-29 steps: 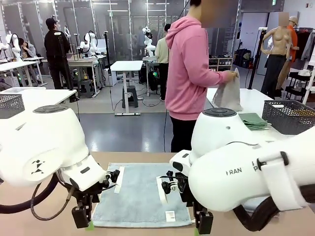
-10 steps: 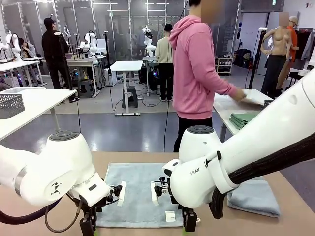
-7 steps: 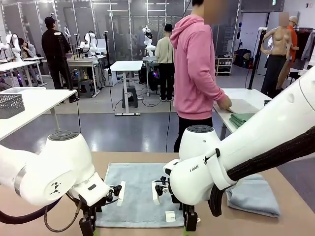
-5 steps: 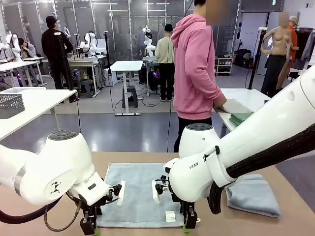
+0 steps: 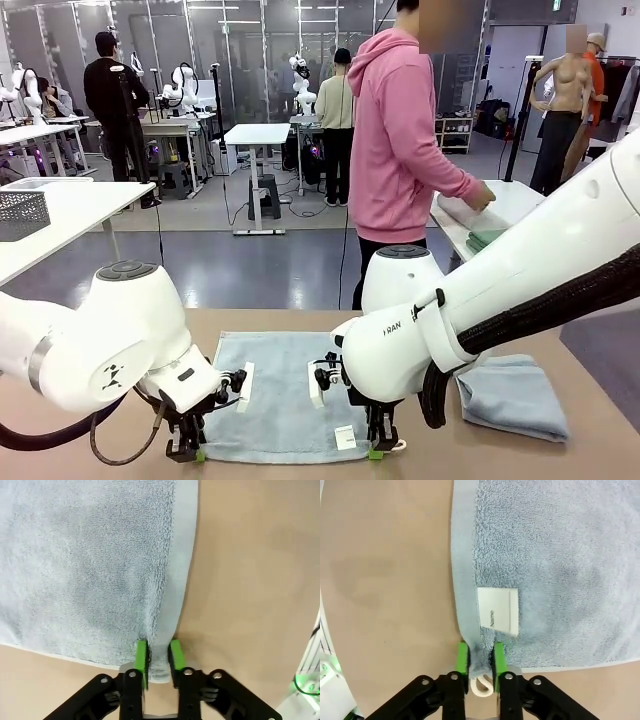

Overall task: Fold the towels and place them in the basket.
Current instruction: When a person lays out a Towel with hook on the table, fold it in half twice.

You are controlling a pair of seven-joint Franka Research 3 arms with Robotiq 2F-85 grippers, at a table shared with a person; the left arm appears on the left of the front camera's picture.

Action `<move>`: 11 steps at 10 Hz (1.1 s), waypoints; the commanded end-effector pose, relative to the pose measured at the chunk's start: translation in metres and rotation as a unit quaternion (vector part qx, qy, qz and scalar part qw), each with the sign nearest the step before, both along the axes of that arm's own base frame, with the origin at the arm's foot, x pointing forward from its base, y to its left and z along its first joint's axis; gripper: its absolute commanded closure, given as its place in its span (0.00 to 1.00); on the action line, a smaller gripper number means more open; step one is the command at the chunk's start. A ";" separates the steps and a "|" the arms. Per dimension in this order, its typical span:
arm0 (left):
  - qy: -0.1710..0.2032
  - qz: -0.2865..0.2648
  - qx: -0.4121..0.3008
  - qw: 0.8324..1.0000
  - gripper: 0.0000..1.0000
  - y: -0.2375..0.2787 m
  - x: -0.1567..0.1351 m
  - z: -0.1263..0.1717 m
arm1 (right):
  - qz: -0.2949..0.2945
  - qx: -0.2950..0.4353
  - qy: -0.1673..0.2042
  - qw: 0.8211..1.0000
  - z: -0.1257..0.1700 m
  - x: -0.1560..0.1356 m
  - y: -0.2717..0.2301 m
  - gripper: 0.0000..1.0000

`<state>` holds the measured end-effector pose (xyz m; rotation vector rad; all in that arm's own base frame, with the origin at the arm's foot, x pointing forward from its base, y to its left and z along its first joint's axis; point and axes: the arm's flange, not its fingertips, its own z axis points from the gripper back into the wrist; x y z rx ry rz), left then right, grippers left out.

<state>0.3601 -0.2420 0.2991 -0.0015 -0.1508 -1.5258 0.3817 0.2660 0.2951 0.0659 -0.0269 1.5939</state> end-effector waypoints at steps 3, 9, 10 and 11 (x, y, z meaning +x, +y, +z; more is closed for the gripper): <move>-0.001 -0.016 0.002 1.000 1.00 0.025 -0.023 -0.005 | -0.009 -0.007 0.002 1.000 0.006 0.006 0.001 1.00; -0.058 -0.028 -0.039 0.997 1.00 0.009 -0.042 0.097 | 0.011 0.032 -0.035 0.999 0.084 -0.010 0.011 1.00; -0.054 -0.027 -0.034 0.998 1.00 0.008 -0.033 0.110 | 0.009 0.036 -0.043 0.998 0.096 -0.003 0.011 1.00; -0.052 -0.026 -0.033 0.998 1.00 0.008 -0.020 0.120 | 0.012 0.036 -0.052 0.998 0.108 0.006 0.012 1.00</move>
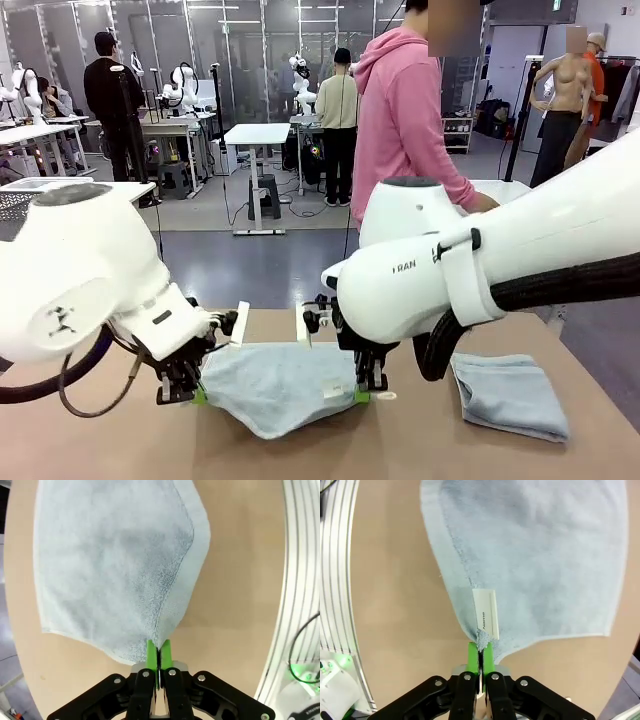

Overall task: Fold the towels and place them in the basket.
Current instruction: When a person lays out a Towel with hook on the table, fold it in half twice.

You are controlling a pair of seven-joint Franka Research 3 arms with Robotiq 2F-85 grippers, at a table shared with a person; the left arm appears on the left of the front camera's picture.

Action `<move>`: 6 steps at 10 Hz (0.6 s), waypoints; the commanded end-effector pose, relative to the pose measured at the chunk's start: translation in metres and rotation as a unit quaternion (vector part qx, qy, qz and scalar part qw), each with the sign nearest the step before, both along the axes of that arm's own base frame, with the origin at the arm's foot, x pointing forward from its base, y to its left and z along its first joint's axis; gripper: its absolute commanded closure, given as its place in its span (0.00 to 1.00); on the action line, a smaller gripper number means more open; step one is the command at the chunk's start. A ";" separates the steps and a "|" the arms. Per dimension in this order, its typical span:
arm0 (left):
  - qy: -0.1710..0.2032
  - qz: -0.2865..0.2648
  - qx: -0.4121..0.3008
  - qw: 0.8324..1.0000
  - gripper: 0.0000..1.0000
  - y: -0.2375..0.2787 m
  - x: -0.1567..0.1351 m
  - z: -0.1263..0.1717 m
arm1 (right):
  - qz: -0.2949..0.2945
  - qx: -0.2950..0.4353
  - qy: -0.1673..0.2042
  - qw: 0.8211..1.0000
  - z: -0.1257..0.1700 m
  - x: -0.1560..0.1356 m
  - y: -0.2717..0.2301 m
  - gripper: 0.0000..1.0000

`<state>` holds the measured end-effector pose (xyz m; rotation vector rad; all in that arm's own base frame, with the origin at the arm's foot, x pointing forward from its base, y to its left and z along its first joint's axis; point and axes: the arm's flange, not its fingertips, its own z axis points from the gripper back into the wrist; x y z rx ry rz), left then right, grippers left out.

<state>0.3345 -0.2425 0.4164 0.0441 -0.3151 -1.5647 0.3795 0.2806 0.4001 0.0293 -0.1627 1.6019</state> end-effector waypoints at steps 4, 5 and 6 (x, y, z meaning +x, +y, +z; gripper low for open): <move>0.046 0.008 -0.006 0.999 1.00 0.011 0.080 0.034 | 0.019 0.029 0.023 0.999 0.030 0.075 0.005 1.00; 0.050 0.014 -0.005 0.999 1.00 0.013 0.099 0.041 | 0.013 0.033 0.027 0.999 0.034 0.097 0.007 1.00; 0.064 0.024 -0.009 0.998 1.00 0.015 0.116 0.044 | 0.010 0.038 0.038 0.999 0.035 0.114 0.008 1.00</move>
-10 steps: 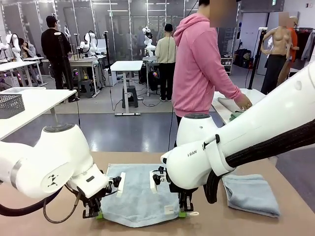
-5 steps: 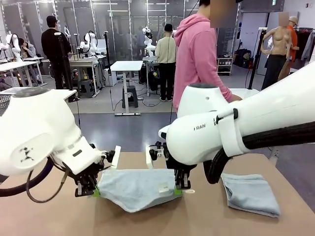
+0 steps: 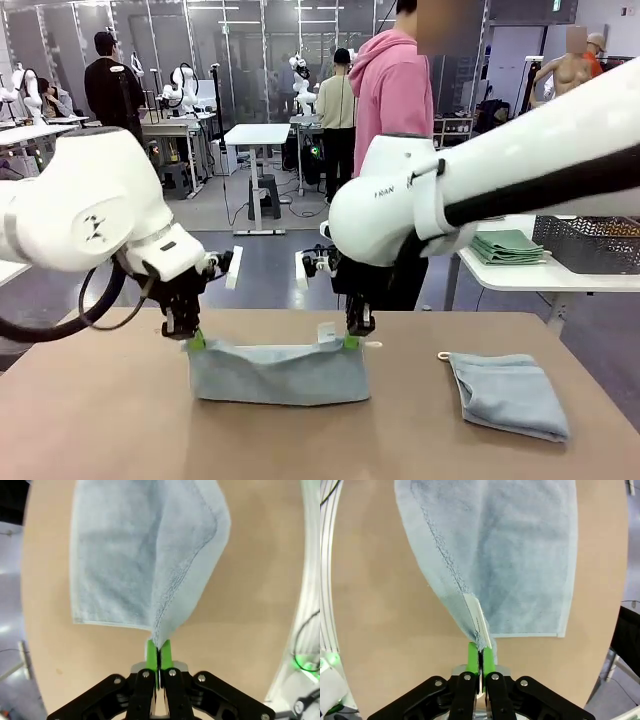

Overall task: Fold the towels and place them in the basket.
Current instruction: When a person lays out a Towel with hook on the table, fold it in half twice.

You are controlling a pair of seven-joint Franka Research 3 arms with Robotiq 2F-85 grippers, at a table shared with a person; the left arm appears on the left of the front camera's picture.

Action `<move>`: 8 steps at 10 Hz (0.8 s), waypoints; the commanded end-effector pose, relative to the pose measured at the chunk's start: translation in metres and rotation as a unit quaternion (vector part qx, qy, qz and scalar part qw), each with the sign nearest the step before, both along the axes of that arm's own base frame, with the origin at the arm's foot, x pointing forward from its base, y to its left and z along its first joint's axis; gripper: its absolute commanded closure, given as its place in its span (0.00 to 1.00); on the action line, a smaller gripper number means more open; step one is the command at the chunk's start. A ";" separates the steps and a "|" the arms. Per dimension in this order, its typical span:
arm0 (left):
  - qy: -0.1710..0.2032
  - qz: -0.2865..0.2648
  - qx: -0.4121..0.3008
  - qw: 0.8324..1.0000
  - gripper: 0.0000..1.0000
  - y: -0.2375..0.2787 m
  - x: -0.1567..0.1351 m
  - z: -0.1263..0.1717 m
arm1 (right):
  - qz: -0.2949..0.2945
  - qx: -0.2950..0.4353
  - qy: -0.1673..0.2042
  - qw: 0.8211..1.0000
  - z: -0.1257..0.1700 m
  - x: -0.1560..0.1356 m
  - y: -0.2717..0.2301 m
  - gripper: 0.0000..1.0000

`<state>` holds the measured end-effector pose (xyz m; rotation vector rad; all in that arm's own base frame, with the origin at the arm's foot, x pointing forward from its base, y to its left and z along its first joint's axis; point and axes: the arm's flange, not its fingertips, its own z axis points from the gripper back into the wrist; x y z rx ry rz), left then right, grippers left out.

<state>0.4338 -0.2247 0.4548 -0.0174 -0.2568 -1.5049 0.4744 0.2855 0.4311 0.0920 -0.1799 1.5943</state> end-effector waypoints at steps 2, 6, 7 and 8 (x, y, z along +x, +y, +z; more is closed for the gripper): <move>0.050 0.010 0.006 0.999 1.00 0.000 0.042 0.001 | 0.010 0.007 0.040 0.999 -0.001 0.038 0.009 1.00; 0.027 0.017 -0.001 0.999 1.00 0.003 0.032 -0.001 | -0.001 0.003 0.029 1.000 -0.005 0.039 0.007 1.00; 0.027 0.017 -0.001 0.999 1.00 0.003 0.032 -0.001 | -0.001 0.003 0.029 1.000 -0.005 0.039 0.007 1.00; 0.027 0.017 -0.001 0.999 1.00 0.003 0.032 -0.001 | -0.001 0.003 0.029 1.000 -0.005 0.039 0.007 1.00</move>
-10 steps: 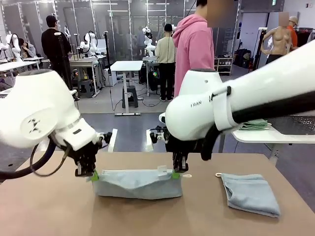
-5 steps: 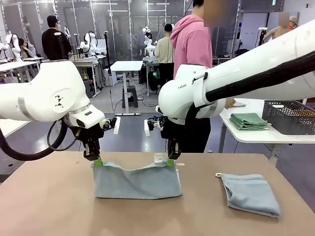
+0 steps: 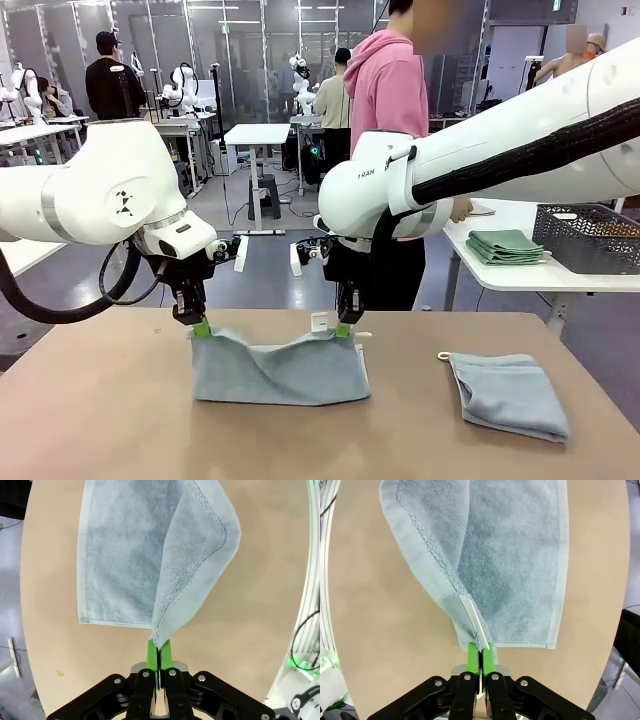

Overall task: Fold the towels and place them in the basket.
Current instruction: When a person lays out a Towel with hook on the table, fold it in half twice.

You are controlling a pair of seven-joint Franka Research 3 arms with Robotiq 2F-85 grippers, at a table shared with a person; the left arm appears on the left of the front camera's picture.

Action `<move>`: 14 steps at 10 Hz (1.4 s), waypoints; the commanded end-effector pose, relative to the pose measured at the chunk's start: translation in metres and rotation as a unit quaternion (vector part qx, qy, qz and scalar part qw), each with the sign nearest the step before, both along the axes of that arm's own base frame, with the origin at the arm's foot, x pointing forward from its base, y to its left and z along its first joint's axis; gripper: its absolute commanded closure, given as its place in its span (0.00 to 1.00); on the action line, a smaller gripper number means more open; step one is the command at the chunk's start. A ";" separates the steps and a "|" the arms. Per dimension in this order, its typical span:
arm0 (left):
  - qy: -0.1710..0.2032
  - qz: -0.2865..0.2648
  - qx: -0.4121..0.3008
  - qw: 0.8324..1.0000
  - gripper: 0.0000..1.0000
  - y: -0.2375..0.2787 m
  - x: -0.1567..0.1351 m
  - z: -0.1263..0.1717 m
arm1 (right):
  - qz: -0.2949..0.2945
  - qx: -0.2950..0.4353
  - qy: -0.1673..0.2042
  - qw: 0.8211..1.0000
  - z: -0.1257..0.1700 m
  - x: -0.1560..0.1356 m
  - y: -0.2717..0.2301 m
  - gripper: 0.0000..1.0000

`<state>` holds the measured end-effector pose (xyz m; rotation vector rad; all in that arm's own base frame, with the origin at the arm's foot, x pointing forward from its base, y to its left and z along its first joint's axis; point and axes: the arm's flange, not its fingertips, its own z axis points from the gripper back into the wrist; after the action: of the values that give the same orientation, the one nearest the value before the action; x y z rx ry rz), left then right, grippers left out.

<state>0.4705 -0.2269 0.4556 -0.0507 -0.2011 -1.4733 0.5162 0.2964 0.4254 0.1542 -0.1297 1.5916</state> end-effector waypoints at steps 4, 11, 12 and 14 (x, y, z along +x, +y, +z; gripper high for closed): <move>0.034 -0.044 0.006 0.998 0.97 -0.013 0.042 -0.015 | -0.061 -0.026 0.051 0.996 -0.007 0.033 -0.005 0.96; 0.089 -0.002 0.007 0.996 0.97 -0.008 0.087 -0.058 | -0.107 -0.044 0.095 0.989 -0.038 0.083 -0.008 0.96; 0.101 0.002 0.007 0.995 0.97 -0.004 0.094 -0.064 | -0.112 -0.045 0.100 0.988 -0.046 0.089 -0.009 0.96; 0.112 0.015 0.013 0.994 0.97 -0.001 0.109 -0.073 | -0.122 -0.042 0.098 0.987 -0.059 0.098 -0.014 0.96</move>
<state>0.5664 -0.2208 0.3779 -0.1751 -0.0345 -1.4539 0.6074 0.2817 0.3658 0.2349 0.0605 1.3559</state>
